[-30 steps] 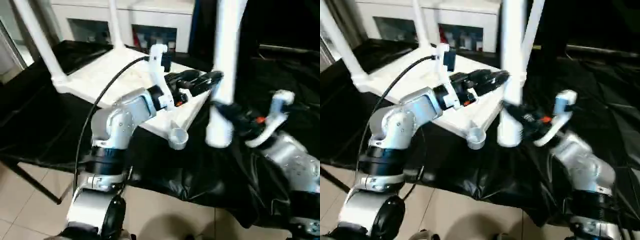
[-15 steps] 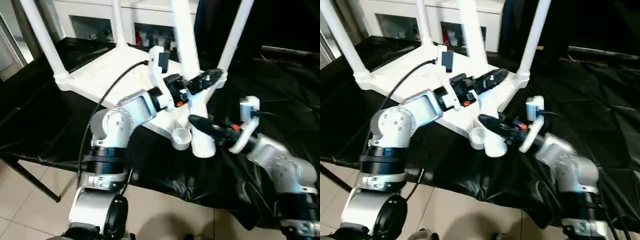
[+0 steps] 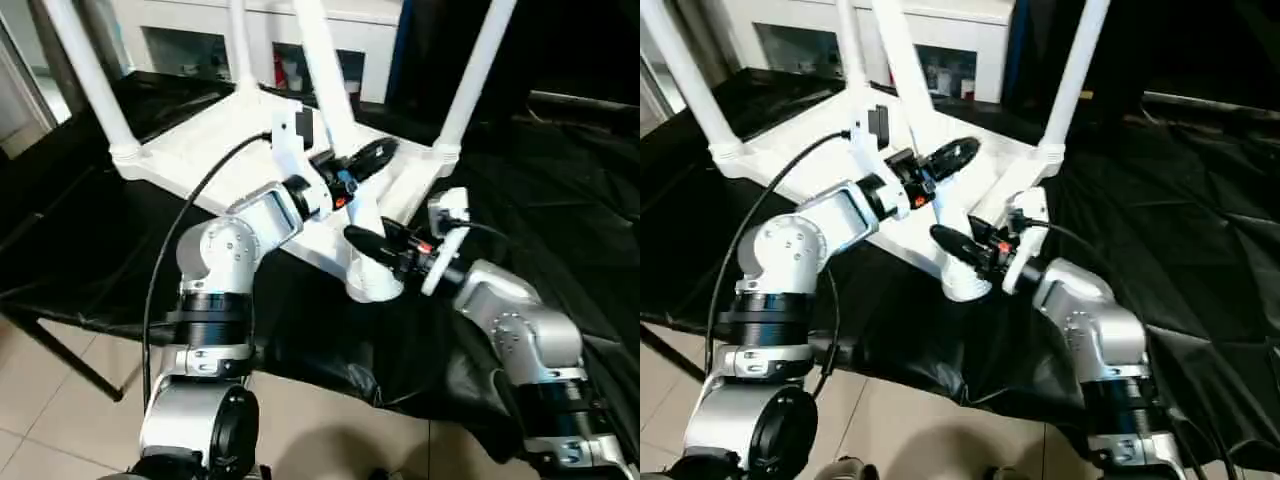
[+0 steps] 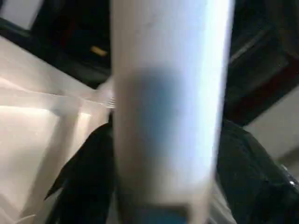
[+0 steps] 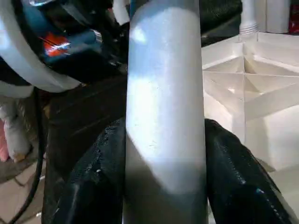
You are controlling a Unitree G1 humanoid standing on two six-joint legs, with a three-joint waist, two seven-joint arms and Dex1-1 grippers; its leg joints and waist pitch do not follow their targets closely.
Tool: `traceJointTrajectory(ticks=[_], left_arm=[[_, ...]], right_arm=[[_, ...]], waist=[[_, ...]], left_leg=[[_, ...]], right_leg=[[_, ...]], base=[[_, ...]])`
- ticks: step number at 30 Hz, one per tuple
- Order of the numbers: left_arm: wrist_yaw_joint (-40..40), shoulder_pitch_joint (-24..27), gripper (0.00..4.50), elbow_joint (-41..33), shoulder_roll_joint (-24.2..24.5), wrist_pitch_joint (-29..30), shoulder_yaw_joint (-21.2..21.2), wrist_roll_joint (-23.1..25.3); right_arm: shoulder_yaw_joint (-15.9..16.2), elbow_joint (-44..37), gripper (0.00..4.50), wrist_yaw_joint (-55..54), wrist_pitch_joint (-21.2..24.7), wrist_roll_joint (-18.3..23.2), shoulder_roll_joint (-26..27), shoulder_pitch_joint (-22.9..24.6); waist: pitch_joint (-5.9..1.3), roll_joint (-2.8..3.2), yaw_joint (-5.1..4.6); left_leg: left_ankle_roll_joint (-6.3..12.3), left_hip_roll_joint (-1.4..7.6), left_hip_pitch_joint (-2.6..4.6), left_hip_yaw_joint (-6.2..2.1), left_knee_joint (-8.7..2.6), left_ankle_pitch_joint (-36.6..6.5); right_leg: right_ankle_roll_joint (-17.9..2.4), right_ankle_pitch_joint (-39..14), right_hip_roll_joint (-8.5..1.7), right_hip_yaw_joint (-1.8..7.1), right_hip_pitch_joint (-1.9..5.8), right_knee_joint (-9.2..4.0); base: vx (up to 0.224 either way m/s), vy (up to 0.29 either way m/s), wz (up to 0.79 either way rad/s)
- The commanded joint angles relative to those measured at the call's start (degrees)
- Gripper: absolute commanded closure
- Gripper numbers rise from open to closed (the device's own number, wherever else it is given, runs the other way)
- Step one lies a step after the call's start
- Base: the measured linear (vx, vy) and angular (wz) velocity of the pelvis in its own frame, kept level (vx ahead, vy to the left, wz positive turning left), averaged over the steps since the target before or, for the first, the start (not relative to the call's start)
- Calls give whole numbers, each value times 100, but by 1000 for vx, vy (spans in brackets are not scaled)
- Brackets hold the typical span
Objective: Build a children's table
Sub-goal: Pick table leg
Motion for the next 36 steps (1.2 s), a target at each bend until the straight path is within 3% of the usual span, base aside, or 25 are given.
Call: traceJointTrajectory(ticks=[1, 5, 14, 17, 19, 22, 26, 27, 33, 36], left_arm=[[268, -117, 171, 88, -39, -149, 18, 108], [379, -121, 204, 98, -41, -269, 28, 178], [426, -95, 261, 57, -25, -491, -33, 243], [-131, -143, 265, 22, 173, -371, -159, 88], [-556, -162, 265, -13, 340, -254, -298, 19], [-2132, -181, 266, -236, 1005, 237, -831, -282], [-2939, -221, 266, -424, 1355, 414, -1043, -509], [-3218, -271, 266, -499, 1457, 454, -1074, -621], [-3415, -593, 266, -480, 1362, 593, -736, -1119], [-3402, -629, 266, -449, 1343, 556, -722, -1084]], right_arm=[[-17, -220, 263, -115, -104, -35, -8, -111], [18, -223, 263, -203, -196, -113, 47, -111], [163, -277, 263, -259, -217, -174, 112, -138], [39, -383, 193, 62, 133, 265, 55, -177], [-4, -438, 187, 206, 322, 432, -24, -199], [-30, -622, 158, 833, 1109, 945, -472, -293], [108, -811, 151, 1489, 1673, 1287, -929, -314], [193, -871, 151, 1705, 1868, 1368, -1106, -321], [444, -903, 151, 1843, 2085, 1382, -1290, -353], [501, -881, 151, 1781, 2094, 1317, -1264, -370]], waist=[[-508, -104, 1], [-507, -133, -7], [-502, -131, -8], [-502, -136, -2], [-507, -130, 9], [-507, -105, 17], [-506, -130, 27], [-501, -125, 44], [-491, -155, 60], [-481, -173, 74]], left_leg=[[217, 33, 92, 9, -420, -1096], [227, 28, 79, 13, -418, -1074], [225, 37, 90, 11, -422, -1095], [256, 29, 94, 17, -420, -1082], [295, 31, 98, 13, -421, -1048], [296, 40, 119, 7, -429, -965], [265, 39, 117, 25, -416, -926], [260, 52, 129, 31, -413, -929], [130, 48, 120, 37, -400, -1021], [77, 35, 110, 30, -403, -1083]], right_leg=[[-728, -1942, -200, 139, 384, -436], [-716, -1969, -203, 138, 381, -439], [-707, -2016, -206, 143, 362, -436], [-722, -1999, -208, 144, 368, -440], [-727, -1972, -204, 147, 366, -427], [-817, -1806, -193, 159, 371, -377], [-1002, -1652, -214, 162, 409, -349], [-1021, -1658, -213, 173, 387, -346], [-1026, -1890, -243, 165, 386, -367], [-784, -2312, -244, 158, 386, -411]], base=[[0, 0, 0], [0, 0, 0], [0, 0, 0], [0, 0, 0], [0, 0, 0], [0, 0, 0], [0, 0, 0], [0, 0, 0], [0, 0, 0], [0, 0, 0]])
